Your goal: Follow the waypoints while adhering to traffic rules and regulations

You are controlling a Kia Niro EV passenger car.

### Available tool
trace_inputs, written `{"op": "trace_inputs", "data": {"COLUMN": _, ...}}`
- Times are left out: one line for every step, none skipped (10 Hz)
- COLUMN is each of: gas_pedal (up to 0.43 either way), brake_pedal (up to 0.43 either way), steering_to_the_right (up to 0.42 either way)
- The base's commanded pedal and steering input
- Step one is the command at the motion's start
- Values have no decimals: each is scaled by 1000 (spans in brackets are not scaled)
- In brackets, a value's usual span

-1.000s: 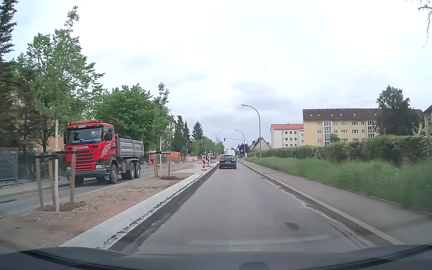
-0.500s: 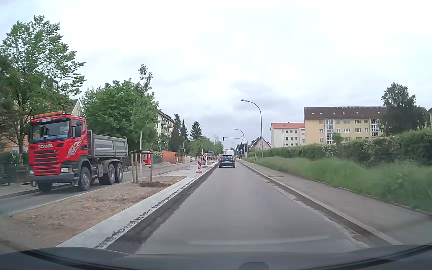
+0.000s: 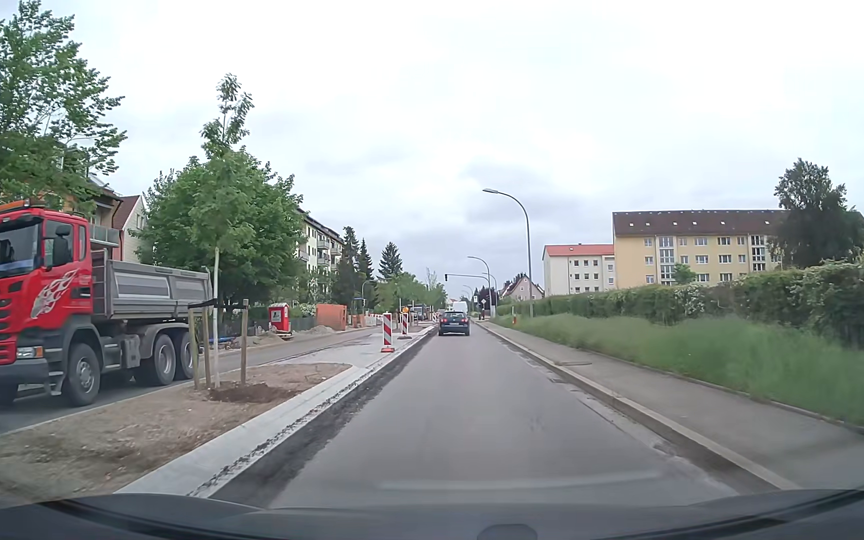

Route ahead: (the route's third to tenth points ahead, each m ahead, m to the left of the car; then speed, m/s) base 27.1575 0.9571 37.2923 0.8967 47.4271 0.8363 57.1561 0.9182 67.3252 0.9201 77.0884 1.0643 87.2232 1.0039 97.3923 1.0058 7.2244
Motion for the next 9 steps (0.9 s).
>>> {"op": "trace_inputs", "data": {"gas_pedal": 130, "brake_pedal": 0, "steering_to_the_right": -3}}
{"op": "trace_inputs", "data": {"gas_pedal": 138, "brake_pedal": 0, "steering_to_the_right": -3}}
{"op": "trace_inputs", "data": {"gas_pedal": 138, "brake_pedal": 0, "steering_to_the_right": -3}}
{"op": "trace_inputs", "data": {"gas_pedal": 138, "brake_pedal": 0, "steering_to_the_right": -3}}
{"op": "trace_inputs", "data": {"gas_pedal": 138, "brake_pedal": 0, "steering_to_the_right": -3}}
{"op": "trace_inputs", "data": {"gas_pedal": 138, "brake_pedal": 0, "steering_to_the_right": -3}}
{"op": "trace_inputs", "data": {"gas_pedal": 138, "brake_pedal": 0, "steering_to_the_right": -3}}
{"op": "trace_inputs", "data": {"gas_pedal": 138, "brake_pedal": 0, "steering_to_the_right": -3}}
{"op": "trace_inputs", "data": {"gas_pedal": 138, "brake_pedal": 0, "steering_to_the_right": -3}}
